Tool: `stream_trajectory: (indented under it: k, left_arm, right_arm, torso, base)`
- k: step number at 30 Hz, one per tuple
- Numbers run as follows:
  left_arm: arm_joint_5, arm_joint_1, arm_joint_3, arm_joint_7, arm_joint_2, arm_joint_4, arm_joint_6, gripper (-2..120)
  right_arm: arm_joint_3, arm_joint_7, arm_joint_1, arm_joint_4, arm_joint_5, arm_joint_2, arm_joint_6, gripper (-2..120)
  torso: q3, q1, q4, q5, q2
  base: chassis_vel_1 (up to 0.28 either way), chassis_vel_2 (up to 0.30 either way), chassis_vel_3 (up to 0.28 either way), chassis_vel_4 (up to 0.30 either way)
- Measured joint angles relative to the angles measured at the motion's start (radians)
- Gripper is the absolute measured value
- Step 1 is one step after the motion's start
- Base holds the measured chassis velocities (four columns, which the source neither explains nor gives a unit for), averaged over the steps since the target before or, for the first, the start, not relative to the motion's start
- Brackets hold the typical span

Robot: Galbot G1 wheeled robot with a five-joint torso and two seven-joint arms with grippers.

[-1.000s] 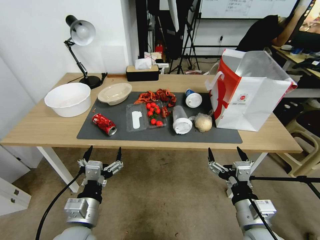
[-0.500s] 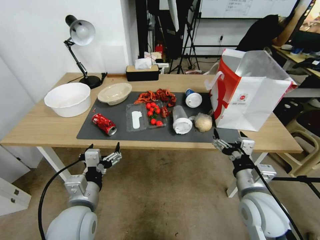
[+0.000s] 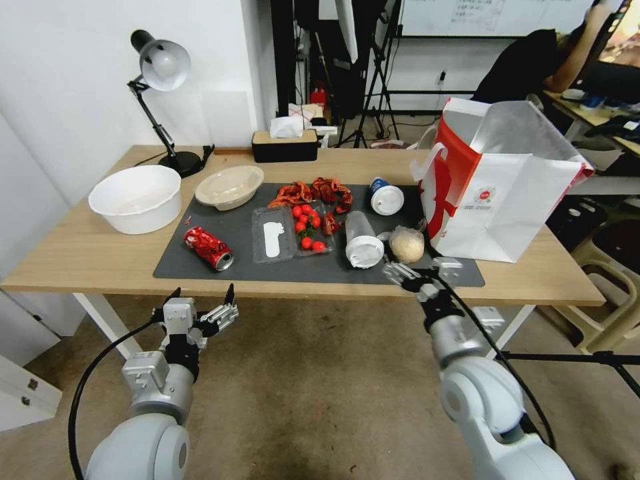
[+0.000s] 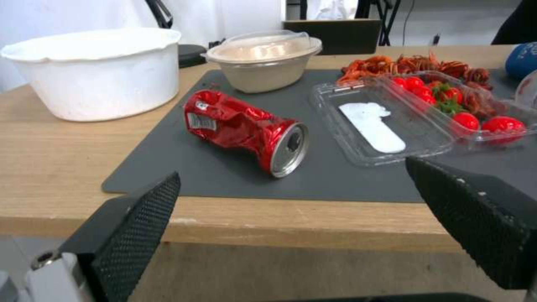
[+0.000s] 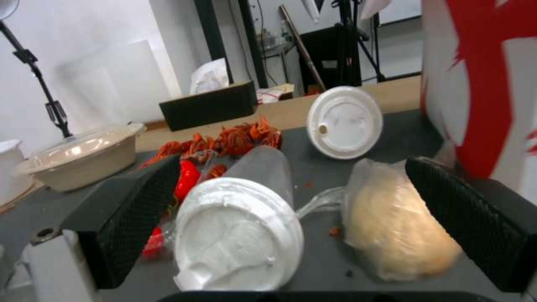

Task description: Pick up the trash from the table and place it into the takeout bag.

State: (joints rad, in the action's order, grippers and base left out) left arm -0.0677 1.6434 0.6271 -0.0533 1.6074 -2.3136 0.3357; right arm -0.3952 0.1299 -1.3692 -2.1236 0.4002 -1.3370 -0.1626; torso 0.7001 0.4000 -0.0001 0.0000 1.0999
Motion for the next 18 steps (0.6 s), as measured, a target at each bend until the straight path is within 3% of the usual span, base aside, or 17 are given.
stream_trajectory:
  k: [8, 18]
  left_arm:
    - [0.000, 0.002, 0.001, -0.001, 0.000, 0.000, -0.005, 100]
    - [0.006, 0.015, 0.019, -0.004, -0.001, -0.004, -0.037, 100]
  right_arm:
    - [0.047, 0.023, 0.050, 0.042, 0.014, 0.014, 0.005, 100]
    - [0.184, 0.138, 0.201, 0.169, 0.007, -0.007, -0.043, 100]
  torso:
    - [0.000, 0.000, -0.0001, 0.0000, 0.000]
    - [0.000, 0.000, 0.0001, 0.0000, 0.000]
  base:
    - [0.000, 0.000, 0.000, 0.000]
    - [0.000, 0.000, 0.000, 0.000]
